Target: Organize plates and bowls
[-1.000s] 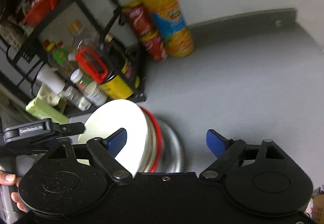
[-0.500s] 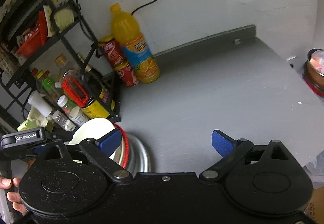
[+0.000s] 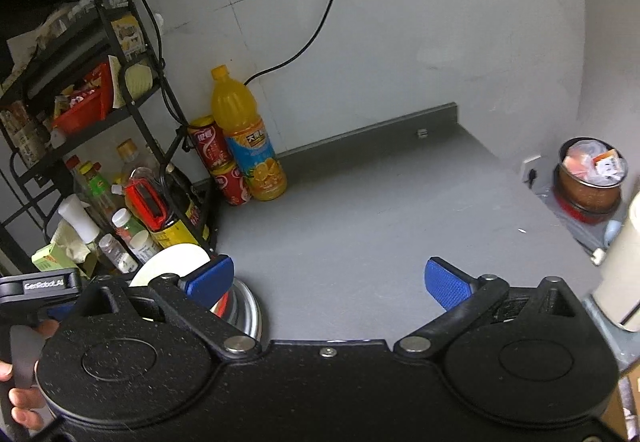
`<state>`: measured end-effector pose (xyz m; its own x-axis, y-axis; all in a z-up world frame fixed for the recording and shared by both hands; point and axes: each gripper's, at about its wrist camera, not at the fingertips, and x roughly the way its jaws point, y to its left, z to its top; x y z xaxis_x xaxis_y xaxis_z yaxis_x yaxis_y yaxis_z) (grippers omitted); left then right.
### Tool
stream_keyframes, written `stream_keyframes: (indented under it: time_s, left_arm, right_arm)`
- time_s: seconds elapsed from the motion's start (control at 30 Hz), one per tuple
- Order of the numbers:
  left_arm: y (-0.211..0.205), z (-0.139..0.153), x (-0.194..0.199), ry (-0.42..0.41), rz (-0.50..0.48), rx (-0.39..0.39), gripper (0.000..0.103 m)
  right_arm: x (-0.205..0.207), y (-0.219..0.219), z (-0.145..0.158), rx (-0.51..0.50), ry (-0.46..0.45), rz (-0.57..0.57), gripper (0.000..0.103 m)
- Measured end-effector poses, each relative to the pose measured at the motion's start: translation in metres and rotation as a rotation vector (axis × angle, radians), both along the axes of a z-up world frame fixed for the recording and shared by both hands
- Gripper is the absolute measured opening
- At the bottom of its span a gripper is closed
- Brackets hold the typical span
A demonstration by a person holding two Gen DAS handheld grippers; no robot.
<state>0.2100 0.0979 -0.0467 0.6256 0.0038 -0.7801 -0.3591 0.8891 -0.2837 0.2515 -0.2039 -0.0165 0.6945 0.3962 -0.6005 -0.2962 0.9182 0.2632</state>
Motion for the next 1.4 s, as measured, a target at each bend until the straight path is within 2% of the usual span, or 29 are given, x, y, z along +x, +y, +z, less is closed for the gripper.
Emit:
stream_keyframes:
  time_s: [0.17,0.47,0.8,1.4]
  left_arm:
    - [-0.018,0.01,-0.029,-0.019,-0.024,0.031,0.102]
    - [-0.032,0.017,-0.076,-0.043,-0.038,0.037,0.102]
    - [-0.041,0.022,-0.113,-0.082,-0.062,0.069,0.102]
    - [-0.042,0.023,-0.163,-0.115,-0.071,0.117,0.102]
  right_arm:
    - [-0.025,-0.015,0.007,0.002,-0.032,-0.026,0.103]
    - [-0.064,-0.022,0.014,-0.026,-0.069,-0.04,0.103]
    - [-0.101,-0.018,0.016,-0.059,-0.115,-0.034,0.103]
    - [-0.15,-0.001,0.015,-0.108,-0.127,-0.037,0.103]
